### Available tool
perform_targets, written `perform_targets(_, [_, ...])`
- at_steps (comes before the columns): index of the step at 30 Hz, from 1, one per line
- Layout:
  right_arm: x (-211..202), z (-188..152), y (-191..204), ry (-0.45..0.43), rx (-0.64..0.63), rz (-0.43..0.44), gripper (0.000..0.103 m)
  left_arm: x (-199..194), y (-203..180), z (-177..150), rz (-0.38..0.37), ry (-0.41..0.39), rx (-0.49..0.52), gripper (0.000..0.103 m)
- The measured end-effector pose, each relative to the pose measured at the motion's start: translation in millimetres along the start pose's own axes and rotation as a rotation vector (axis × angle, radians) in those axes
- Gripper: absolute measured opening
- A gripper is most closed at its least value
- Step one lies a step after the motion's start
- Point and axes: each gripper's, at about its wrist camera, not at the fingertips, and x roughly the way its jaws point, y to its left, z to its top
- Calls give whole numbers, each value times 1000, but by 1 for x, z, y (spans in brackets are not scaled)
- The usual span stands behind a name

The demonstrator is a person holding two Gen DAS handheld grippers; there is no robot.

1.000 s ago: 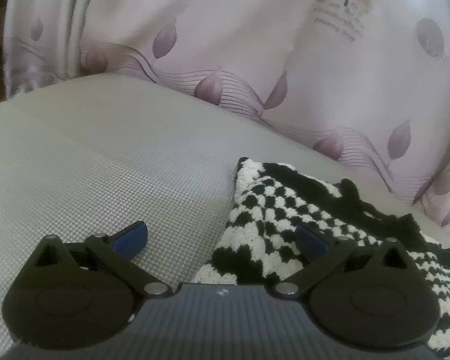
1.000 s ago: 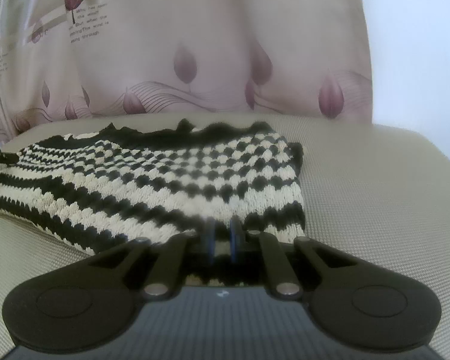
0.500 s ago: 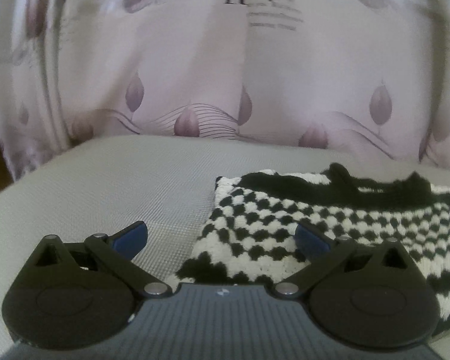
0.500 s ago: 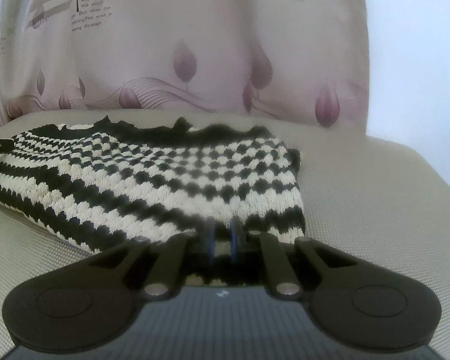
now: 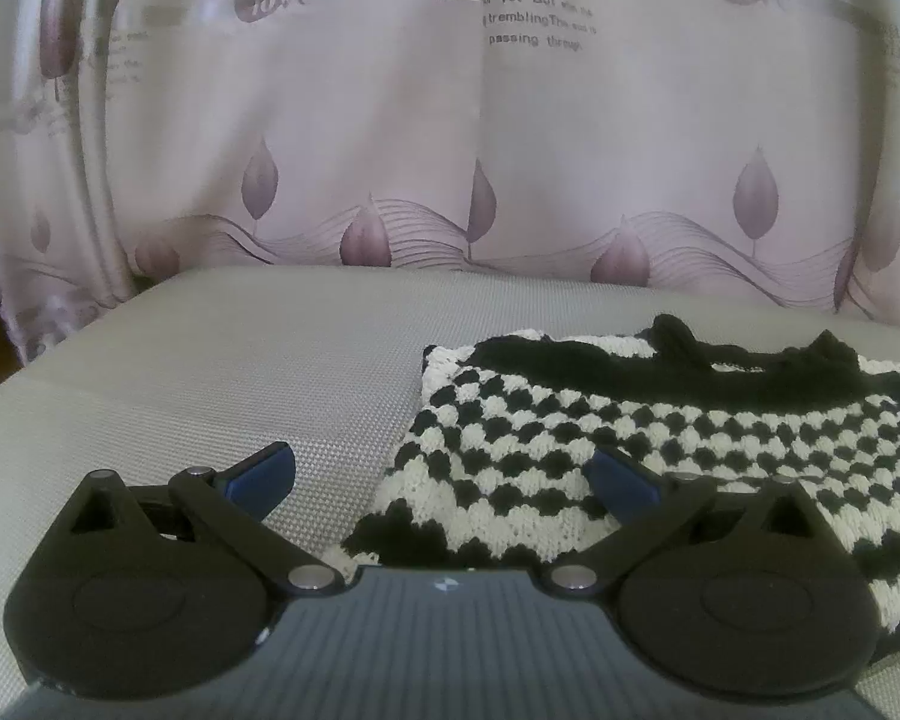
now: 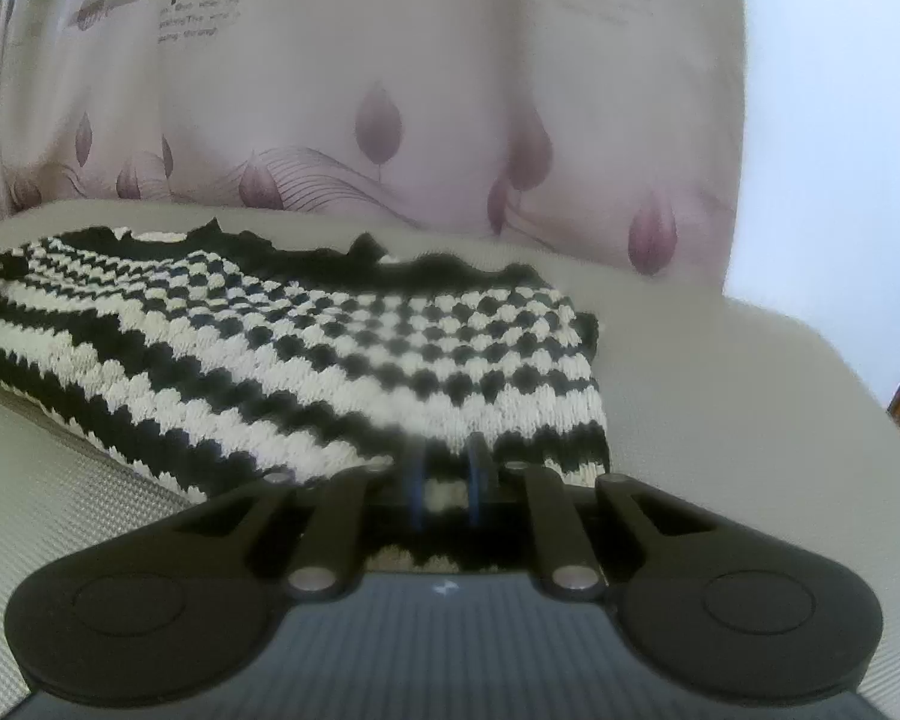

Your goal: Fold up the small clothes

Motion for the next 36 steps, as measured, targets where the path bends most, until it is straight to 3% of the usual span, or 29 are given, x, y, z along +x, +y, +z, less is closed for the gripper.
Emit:
perform_targets(10, [3,0,-2,8,8,8,13,2,-3,0,-2,13,-3,103])
perform_targets(14, [3,0,-2,7,1,5,13,7,-3,1,-39,55,0,103])
perform_targets(22, [3,0,-1,6,-6,2,13,28,43,2,-280,182,-210,103])
perform_targets(27, [3,1,0,5,-11,-1,13,34,58,11,-433,213,-123,103])
perform_targets(29, [2,1,0,4,-16,-4,14,45,62,15,-470,258,-113,103])
perform_targets(32, [2,1,1,2,-22,-7,14,58,67,21,-530,253,-108,99])
perform_targets(36, [2,1,1,2,-22,-7,14,78,59,31,-593,289,-29,98])
